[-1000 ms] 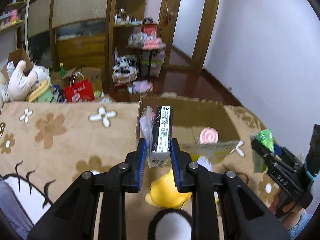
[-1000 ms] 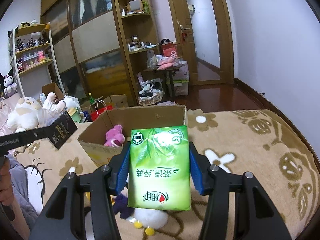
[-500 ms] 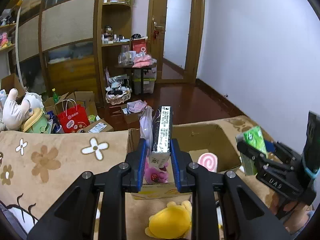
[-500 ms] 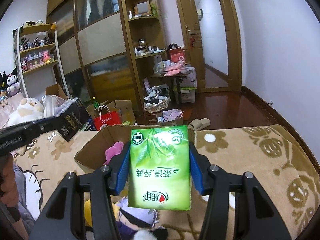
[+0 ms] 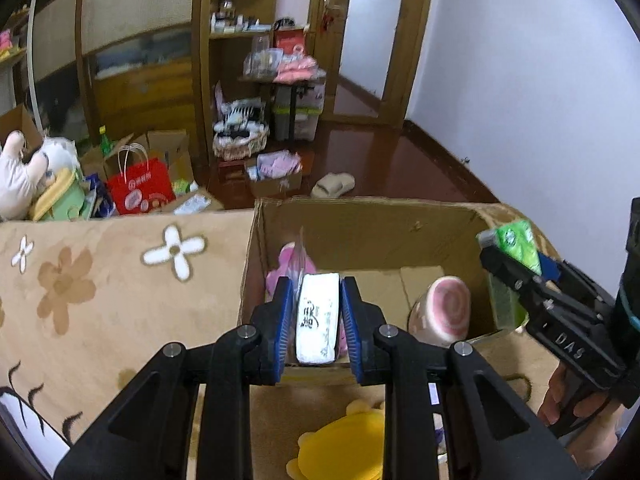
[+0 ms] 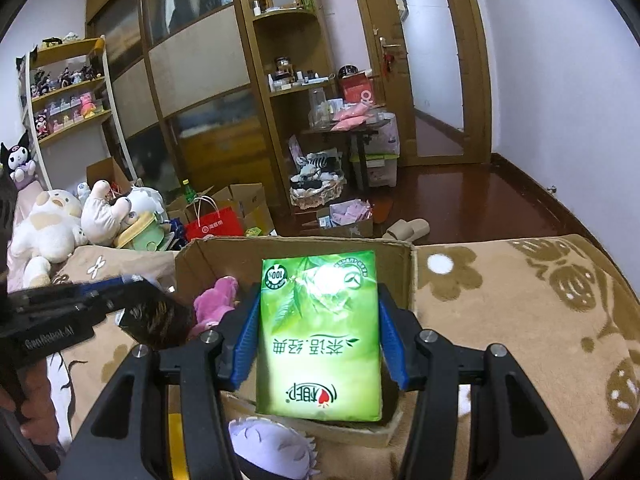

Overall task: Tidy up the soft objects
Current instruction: 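Open both grippers to drop the small box and tissue pack into the box, then move both tools back toward the yellow plush and white-haired doll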

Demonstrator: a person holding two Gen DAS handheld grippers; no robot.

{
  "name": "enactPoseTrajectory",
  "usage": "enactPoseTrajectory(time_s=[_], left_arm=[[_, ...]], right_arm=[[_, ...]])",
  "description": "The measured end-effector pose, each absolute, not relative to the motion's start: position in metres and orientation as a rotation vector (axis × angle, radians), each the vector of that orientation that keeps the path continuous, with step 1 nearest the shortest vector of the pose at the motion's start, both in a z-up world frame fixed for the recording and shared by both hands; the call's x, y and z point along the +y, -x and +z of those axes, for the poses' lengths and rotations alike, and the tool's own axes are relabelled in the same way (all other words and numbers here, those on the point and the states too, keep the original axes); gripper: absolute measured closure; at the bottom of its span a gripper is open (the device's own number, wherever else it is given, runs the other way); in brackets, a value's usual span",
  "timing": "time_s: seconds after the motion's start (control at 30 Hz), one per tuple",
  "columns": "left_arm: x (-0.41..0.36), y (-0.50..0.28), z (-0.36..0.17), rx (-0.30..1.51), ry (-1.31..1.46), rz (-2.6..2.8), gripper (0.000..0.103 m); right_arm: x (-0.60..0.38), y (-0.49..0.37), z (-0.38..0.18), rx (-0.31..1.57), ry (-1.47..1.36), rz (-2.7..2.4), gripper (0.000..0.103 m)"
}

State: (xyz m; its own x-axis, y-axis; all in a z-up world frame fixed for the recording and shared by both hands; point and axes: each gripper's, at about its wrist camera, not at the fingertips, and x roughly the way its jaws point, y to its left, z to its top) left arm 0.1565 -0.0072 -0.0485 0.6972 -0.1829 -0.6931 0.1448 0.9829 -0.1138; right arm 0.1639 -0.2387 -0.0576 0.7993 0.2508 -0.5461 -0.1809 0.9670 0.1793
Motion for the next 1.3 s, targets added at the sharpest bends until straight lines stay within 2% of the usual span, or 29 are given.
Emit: enactPoseTrajectory(time_s=[0.1, 0.17, 0.23, 0.3, 0.43, 0.5, 0.63, 0.7, 0.77, 0.9, 1.2, 1.3], left_arm=[[-0.003, -0.161, -0.056, 0.809, 0.068, -0.172, 0.079], [0.000, -0.161, -0.055, 0.813, 0.083, -0.166, 0.078], [0.003, -0.160, -0.053, 0.812, 0.098, -0.163, 0.077], [0.007, -0.159, -0.052, 0.817, 0.105, -0.156, 0.070], [0.007, -0.155, -0.051, 0.830, 0.062, -0.139, 0.060], [0.007, -0.152, -0.050, 0.823, 0.056, -0.135, 0.052], [0.007, -0.147, -0.045, 0.820, 0.067, -0.151, 0.045], [0.006, -0.146, -0.042, 0.822, 0.062, -0.145, 0.037], [0.006, -0.141, -0.038, 0.815, 0.064, -0.149, 0.036], [0.007, -0.131, -0.030, 0.787, 0.067, -0.158, 0.023], [0.010, -0.106, -0.024, 0.815, 0.049, -0.148, 0.010], [0.010, -0.097, -0.024, 0.834, 0.047, -0.143, 0.009]], right_arm=[[-0.233, -0.165, -0.060, 0.616, -0.106, 0.250, 0.045], [-0.229, -0.162, -0.063, 0.625, -0.104, 0.254, 0.032], [-0.227, -0.160, -0.064, 0.622, -0.099, 0.249, 0.029], [-0.226, -0.160, -0.065, 0.631, -0.103, 0.247, 0.027], [-0.229, -0.150, -0.061, 0.621, -0.118, 0.239, 0.013], [-0.231, -0.145, -0.058, 0.619, -0.120, 0.234, 0.013], [-0.232, -0.136, -0.051, 0.620, -0.125, 0.219, 0.012], [-0.235, -0.130, -0.047, 0.619, -0.132, 0.211, 0.010], [-0.236, -0.124, -0.043, 0.611, -0.137, 0.209, 0.005], [-0.237, -0.109, -0.036, 0.605, -0.136, 0.200, 0.005], [-0.240, -0.085, -0.028, 0.608, -0.127, 0.185, 0.004], [-0.240, -0.075, -0.027, 0.612, -0.118, 0.181, 0.004]])
